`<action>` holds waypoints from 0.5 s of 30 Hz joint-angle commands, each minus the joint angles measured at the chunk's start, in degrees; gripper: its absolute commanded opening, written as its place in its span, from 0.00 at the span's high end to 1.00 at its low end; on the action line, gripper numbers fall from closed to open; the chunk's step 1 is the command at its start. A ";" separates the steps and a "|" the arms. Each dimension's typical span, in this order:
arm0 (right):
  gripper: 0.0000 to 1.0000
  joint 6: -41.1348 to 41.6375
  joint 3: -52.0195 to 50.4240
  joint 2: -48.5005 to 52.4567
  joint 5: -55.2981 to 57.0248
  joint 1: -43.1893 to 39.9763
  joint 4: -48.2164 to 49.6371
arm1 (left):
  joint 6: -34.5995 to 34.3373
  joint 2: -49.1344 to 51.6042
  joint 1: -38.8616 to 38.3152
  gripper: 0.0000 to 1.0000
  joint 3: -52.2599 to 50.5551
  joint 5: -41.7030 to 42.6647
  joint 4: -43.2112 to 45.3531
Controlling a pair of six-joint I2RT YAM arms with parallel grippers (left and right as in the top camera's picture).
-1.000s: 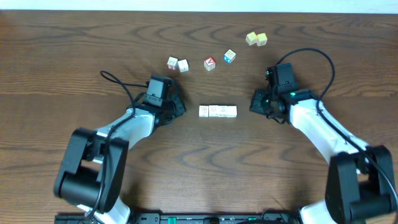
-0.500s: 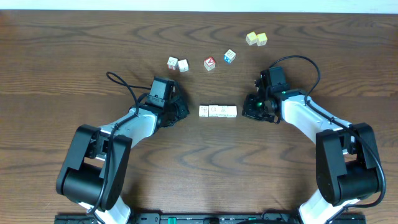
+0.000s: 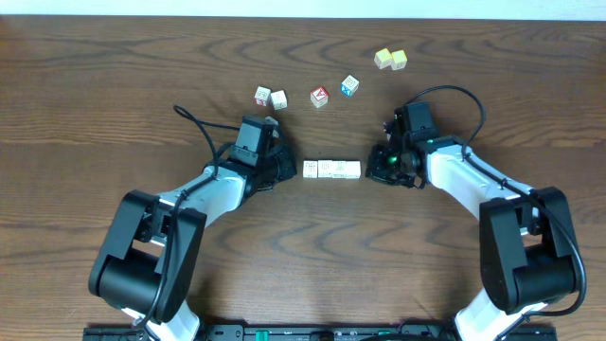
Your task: Lift 4 blocks
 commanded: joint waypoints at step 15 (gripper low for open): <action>0.99 -0.63 0.59 0.37 0.00 2.12 0.61 | 1.36 0.87 -2.99 0.92 -0.02 -0.90 0.94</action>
